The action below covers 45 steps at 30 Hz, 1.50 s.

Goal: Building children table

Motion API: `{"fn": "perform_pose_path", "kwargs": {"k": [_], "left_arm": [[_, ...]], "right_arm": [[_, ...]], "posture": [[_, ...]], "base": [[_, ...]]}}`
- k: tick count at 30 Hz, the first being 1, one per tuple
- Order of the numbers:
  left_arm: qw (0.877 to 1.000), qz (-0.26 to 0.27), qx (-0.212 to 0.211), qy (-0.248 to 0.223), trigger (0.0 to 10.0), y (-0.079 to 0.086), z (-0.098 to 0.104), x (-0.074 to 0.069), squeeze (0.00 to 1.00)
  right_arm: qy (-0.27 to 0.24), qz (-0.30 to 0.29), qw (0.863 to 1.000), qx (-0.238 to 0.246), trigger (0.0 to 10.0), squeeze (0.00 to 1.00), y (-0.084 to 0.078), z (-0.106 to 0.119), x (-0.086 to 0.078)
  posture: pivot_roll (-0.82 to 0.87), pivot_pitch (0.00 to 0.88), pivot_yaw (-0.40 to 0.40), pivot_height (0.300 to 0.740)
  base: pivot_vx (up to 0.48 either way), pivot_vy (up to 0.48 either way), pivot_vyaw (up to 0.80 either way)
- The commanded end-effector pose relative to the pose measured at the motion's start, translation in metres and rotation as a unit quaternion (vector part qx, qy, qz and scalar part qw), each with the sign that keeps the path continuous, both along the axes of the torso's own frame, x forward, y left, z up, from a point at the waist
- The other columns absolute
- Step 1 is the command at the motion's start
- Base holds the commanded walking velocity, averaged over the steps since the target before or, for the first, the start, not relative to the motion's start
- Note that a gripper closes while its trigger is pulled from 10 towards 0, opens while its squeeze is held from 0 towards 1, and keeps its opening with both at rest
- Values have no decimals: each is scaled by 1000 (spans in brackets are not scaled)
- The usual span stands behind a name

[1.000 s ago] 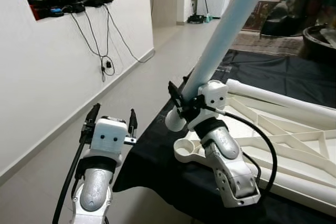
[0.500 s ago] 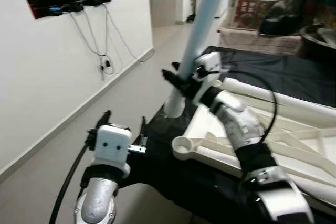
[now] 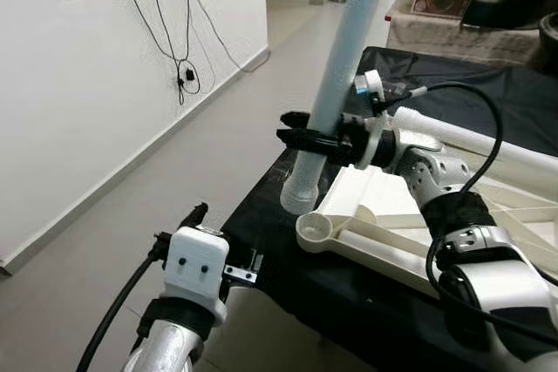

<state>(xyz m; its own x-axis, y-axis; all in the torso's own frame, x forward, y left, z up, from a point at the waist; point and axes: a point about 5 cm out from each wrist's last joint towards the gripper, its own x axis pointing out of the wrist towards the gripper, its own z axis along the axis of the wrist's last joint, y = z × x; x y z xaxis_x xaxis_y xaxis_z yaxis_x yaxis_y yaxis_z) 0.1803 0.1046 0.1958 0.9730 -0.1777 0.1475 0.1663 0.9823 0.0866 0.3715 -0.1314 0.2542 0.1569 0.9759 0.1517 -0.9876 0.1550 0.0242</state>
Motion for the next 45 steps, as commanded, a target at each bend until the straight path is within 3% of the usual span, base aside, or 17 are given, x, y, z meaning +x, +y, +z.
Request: {"fn": "perform_pose_path", "kwargs": {"k": [1,10,20,38,45], "left_arm": [[1000,-9,2,13,10000,-2,-1,-6,0],[1000,-20,0,22,10000,-7,3,-13,0],[999,-18,4,27,10000,-4,3,-15,0],[999,-12,15,34,10000,-1,4,-19,0],[999,-13,17,30,10000,-3,5,-15,0]], "right_arm": [[-23,30,999,-9,10000,0,2,7,-1],[-34,83,996,-13,10000,0,6,4,-3],[-46,97,994,-31,10000,0,5,6,-4],[-85,107,985,-103,10000,0,10,7,-4],[-98,135,974,-151,10000,0,14,1,-10]], "posture": [[101,221,26,740],[111,247,37,740],[115,265,38,740],[131,260,39,740],[122,242,40,740]], "base": [[0,0,0],[0,0,0],[0,0,0],[0,0,0],[0,0,0]]}}
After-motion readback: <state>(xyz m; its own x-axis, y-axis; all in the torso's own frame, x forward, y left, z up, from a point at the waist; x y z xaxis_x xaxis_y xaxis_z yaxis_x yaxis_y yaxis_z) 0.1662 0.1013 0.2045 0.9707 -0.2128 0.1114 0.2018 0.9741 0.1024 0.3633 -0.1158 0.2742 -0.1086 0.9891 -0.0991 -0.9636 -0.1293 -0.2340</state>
